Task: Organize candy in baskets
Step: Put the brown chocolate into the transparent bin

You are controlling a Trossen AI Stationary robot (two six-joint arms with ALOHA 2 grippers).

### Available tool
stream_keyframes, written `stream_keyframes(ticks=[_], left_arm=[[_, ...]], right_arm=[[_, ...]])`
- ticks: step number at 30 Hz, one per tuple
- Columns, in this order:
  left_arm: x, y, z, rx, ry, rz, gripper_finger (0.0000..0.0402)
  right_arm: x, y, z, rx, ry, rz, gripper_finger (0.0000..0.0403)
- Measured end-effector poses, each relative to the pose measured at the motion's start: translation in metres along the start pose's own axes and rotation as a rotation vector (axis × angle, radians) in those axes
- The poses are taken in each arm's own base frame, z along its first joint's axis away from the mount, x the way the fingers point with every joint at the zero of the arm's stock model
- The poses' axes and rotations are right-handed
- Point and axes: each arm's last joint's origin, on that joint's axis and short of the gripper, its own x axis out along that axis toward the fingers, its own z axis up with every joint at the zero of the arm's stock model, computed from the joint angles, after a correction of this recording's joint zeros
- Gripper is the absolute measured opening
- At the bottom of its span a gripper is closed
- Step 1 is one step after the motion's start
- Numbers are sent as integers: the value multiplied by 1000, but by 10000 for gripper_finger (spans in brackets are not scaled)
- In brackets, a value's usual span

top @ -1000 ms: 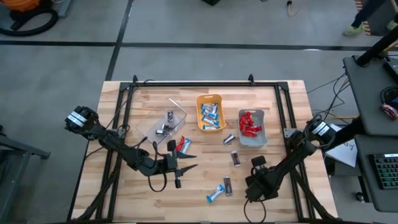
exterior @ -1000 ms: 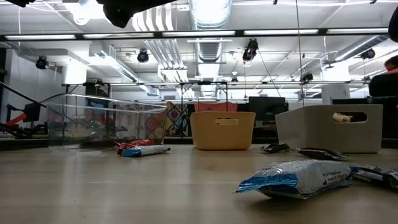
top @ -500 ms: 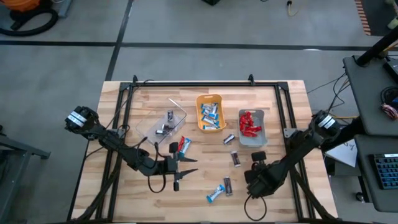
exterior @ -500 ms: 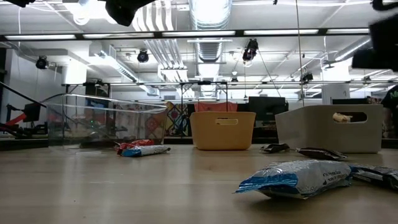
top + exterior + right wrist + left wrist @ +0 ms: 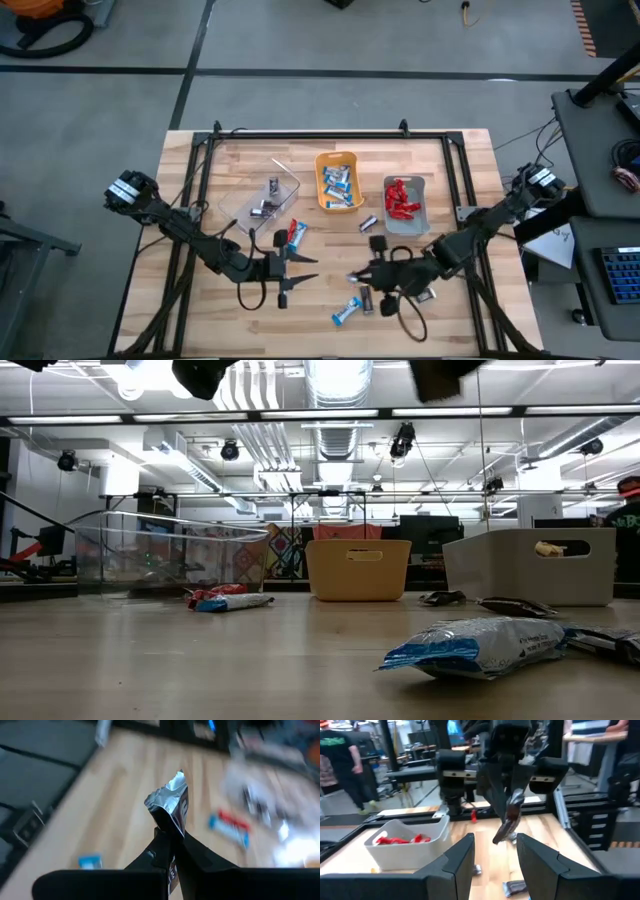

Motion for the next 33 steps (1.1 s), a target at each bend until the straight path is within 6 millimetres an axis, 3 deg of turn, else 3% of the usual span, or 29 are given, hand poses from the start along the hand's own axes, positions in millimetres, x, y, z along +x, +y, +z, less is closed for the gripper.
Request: stream_keyframes(ticks=[7, 12, 18, 26, 33], left_arm=[[0, -1, 4, -24, -42, -45, 147], [0, -2, 6, -28, -55, -94, 174], [0, -1, 9, -46, -84, -93, 201], [6, 5, 9, -52, -103, -116, 206], [24, 1, 3, -45, -125, -179, 206]], right_arm=[[28, -17, 12, -64, -223, 135, 12], [41, -29, 12, -81, -270, 165, 12], [45, -40, 11, -75, -269, 188, 12], [46, -44, 11, -80, -269, 186, 12], [46, -44, 10, -88, -262, 182, 12]])
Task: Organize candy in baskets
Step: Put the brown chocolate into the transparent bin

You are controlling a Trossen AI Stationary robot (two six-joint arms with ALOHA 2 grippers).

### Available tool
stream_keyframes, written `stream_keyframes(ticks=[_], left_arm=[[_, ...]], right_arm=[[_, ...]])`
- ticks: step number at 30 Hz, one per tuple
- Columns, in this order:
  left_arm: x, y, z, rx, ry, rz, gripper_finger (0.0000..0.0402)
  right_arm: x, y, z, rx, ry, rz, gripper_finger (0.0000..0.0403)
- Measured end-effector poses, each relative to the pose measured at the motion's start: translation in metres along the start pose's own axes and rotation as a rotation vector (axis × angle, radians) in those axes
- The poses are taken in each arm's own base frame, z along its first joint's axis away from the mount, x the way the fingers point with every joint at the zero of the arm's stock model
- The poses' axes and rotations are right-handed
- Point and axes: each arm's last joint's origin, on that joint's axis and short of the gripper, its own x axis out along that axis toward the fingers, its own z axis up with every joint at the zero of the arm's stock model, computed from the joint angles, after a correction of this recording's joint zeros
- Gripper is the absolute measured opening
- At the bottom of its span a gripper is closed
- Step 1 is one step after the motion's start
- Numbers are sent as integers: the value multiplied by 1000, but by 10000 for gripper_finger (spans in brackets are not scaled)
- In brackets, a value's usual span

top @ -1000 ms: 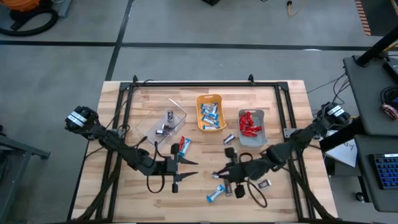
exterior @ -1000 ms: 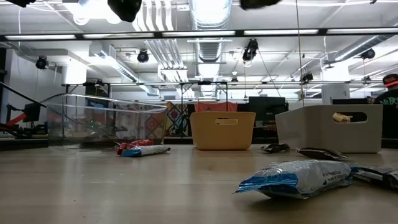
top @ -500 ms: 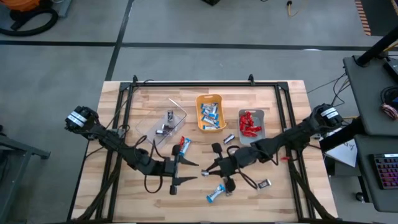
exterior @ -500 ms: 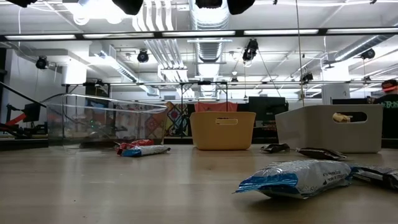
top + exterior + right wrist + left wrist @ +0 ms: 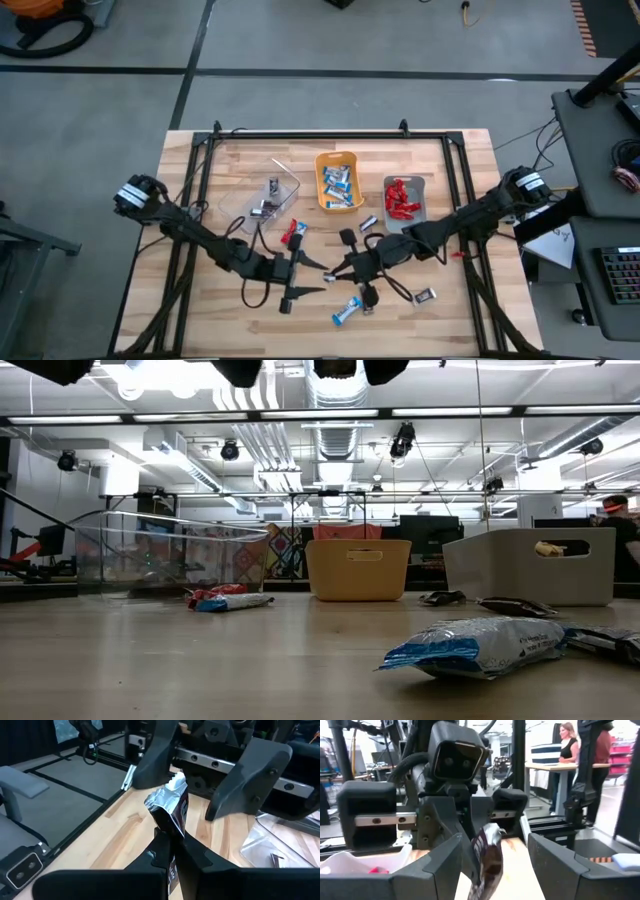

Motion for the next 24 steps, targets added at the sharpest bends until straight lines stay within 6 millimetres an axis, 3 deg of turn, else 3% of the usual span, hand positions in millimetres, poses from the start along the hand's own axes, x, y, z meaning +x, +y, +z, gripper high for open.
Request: stream_keyframes(ticks=[8, 18, 24], left_arm=[[17, -4, 1, 96, -9, 8, 178], [16, -2, -1, 80, 1, 11, 15], [17, -2, 0, 73, 4, 15, 16]], right_arm=[[0, 0, 0, -3, 2, 0, 12], [0, -1, -2, 22, 11, 0, 13], [0, -2, -1, 60, 11, -1, 13]])
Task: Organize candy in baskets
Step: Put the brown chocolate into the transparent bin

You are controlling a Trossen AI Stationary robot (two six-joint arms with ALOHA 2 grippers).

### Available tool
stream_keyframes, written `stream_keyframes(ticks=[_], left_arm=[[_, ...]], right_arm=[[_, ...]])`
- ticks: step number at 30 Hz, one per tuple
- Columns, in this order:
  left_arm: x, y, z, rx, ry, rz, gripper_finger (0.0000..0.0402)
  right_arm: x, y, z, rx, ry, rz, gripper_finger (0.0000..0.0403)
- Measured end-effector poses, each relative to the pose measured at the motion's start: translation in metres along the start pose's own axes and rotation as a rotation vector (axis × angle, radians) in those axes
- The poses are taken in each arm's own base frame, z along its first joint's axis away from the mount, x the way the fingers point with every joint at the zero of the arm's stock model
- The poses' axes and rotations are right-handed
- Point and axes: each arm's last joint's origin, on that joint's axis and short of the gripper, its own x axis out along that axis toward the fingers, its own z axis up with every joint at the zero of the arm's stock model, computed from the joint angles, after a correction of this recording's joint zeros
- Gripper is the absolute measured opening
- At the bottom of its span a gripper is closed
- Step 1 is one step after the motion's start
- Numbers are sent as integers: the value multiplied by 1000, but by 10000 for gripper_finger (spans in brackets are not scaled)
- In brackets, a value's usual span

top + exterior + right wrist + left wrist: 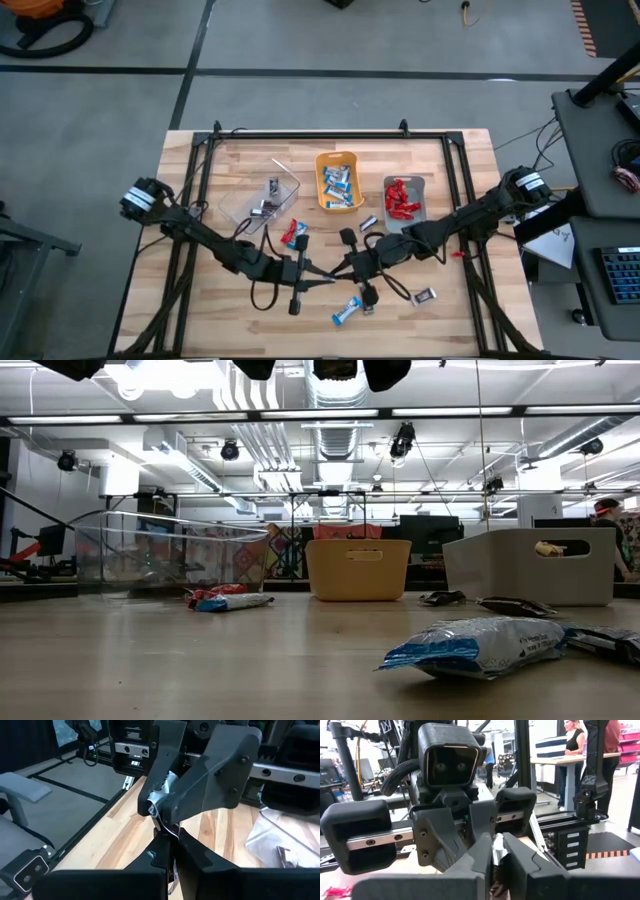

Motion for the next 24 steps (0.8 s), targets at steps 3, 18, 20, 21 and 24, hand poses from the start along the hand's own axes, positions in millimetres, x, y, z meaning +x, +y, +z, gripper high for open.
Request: stream_keyframes(ticks=[3, 18, 20, 21, 24], left_arm=[[-2, 1, 3, 3, 19, 13, 6], [-18, 14, 23, 24, 157, 130, 4], [-25, 18, 27, 34, 210, 164, 4], [-29, 20, 29, 45, 241, 191, 4], [-45, 30, 35, 73, 341, 304, 4]], right_arm=[[-1, -1, 1, 46, 1, -8, 24], [-8, -4, 8, 79, -11, -108, 188], [-11, -6, 9, 79, 6, -160, 200], [-14, -7, 9, 83, 16, -193, 205], [-19, -10, 9, 100, 57, -286, 213]])
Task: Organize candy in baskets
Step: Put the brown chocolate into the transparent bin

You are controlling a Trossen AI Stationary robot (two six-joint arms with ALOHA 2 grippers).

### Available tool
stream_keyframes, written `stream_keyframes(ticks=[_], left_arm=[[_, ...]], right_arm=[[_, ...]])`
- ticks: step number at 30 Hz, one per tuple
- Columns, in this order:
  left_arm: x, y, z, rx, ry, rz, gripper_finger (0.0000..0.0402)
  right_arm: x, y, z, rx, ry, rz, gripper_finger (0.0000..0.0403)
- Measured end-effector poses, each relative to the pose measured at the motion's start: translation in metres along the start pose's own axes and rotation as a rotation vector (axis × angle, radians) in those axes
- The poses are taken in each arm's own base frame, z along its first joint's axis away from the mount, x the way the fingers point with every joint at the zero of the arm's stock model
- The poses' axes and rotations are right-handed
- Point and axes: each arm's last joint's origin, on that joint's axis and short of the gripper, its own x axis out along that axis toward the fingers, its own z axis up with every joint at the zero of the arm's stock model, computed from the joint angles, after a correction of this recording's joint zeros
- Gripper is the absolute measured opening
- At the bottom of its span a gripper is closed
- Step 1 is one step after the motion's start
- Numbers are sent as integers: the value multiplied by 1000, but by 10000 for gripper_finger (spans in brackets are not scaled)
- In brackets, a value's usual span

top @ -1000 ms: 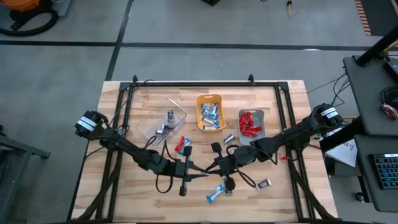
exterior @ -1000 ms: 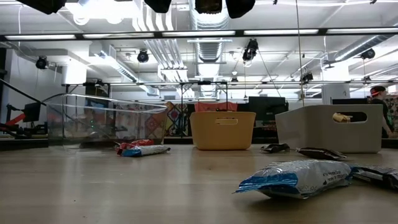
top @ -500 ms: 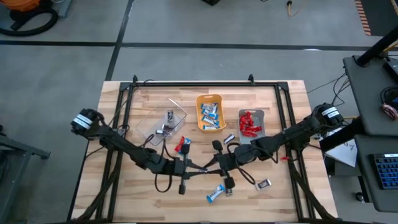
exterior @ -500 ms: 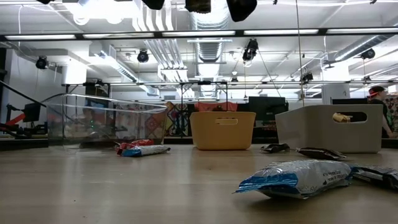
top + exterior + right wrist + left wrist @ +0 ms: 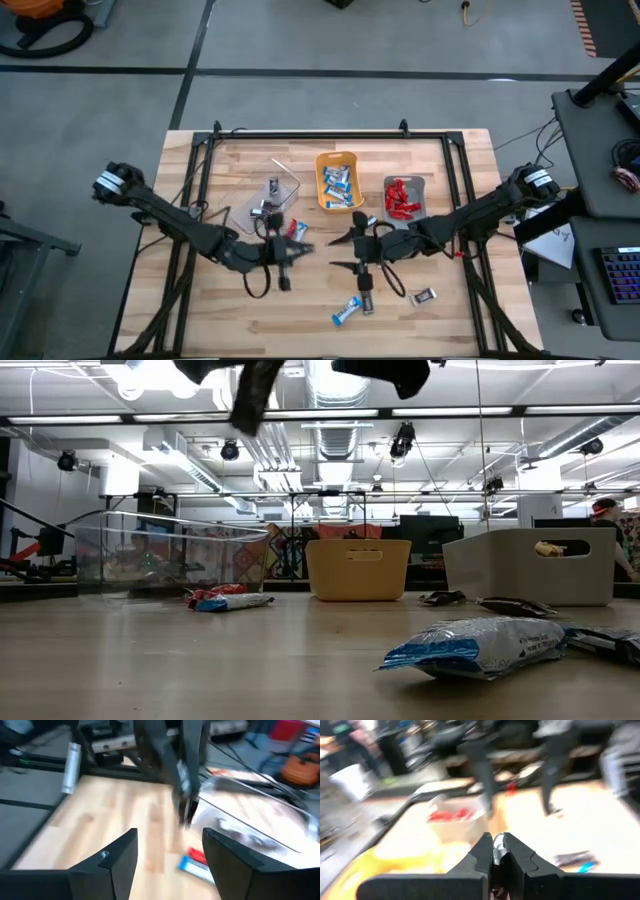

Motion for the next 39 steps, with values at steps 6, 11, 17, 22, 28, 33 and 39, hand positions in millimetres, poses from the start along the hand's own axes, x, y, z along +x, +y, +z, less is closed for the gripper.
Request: stream_keyframes(ticks=[6, 11, 17, 22, 28, 33, 39], left_arm=[[-33, 41, 1, 49, 149, 267, 7], [-48, 78, -11, -5, 295, 398, 8], [-50, 102, -31, -150, 466, 487, 8], [-41, 101, -42, -178, 523, 481, 8], [-34, 97, -49, -149, 563, 483, 9], [-32, 96, -51, -152, 570, 489, 25], [-32, 96, -51, -160, 566, 496, 67]], right_arm=[[0, 0, -3, 25, 28, -14, 215], [3, 0, -8, 26, 57, -16, 215], [3, 1, -10, 47, 66, -16, 215], [3, 1, -11, 53, 70, -17, 215], [3, 1, -13, 70, 83, -18, 215], [3, 1, -13, 69, 86, -18, 215], [3, 1, -13, 68, 86, -18, 215]])
